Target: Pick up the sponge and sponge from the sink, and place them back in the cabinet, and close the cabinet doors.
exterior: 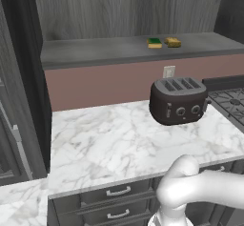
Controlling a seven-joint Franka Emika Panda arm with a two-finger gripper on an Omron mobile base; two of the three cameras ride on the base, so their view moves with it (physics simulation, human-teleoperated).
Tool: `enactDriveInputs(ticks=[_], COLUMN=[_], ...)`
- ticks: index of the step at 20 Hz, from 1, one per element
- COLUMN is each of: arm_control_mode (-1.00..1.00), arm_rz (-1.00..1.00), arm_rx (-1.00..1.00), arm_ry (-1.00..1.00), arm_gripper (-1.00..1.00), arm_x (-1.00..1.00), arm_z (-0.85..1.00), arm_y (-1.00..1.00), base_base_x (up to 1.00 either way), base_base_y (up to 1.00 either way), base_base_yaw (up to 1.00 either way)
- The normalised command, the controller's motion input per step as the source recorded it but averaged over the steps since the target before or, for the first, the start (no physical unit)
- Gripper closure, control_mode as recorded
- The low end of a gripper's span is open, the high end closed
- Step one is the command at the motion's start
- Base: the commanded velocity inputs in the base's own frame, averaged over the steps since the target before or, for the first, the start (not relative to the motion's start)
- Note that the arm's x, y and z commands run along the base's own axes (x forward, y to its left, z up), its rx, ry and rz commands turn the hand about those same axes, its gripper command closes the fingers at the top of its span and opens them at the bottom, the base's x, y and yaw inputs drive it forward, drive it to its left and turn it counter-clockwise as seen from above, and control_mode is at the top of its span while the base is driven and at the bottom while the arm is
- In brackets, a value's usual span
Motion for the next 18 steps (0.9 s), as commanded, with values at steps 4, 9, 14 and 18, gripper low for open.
enactDriveInputs(ticks=[4,9,14,18], arm_control_mode=[-1.00,-1.00,-1.00,-1.00], arm_rz=[0.18,0.24,0.24,0.25], arm_rx=[0.05,0.05,0.06,0.09], arm_ry=[0.00,0.00,0.00,0.00], arm_gripper=[-1.00,-1.00,-1.00,-1.00], arm_x=[-0.18,-0.08,-0.02,0.00], arm_z=[0.00,0.00,0.01,0.10], arm_y=[0.00,0.00,0.00,0.00], base_base_x=[0.00,0.00,0.00,0.00], base_base_y=[0.00,0.00,0.00,0.00], base_base_yaw=[0.00,0.00,0.00,0.00])
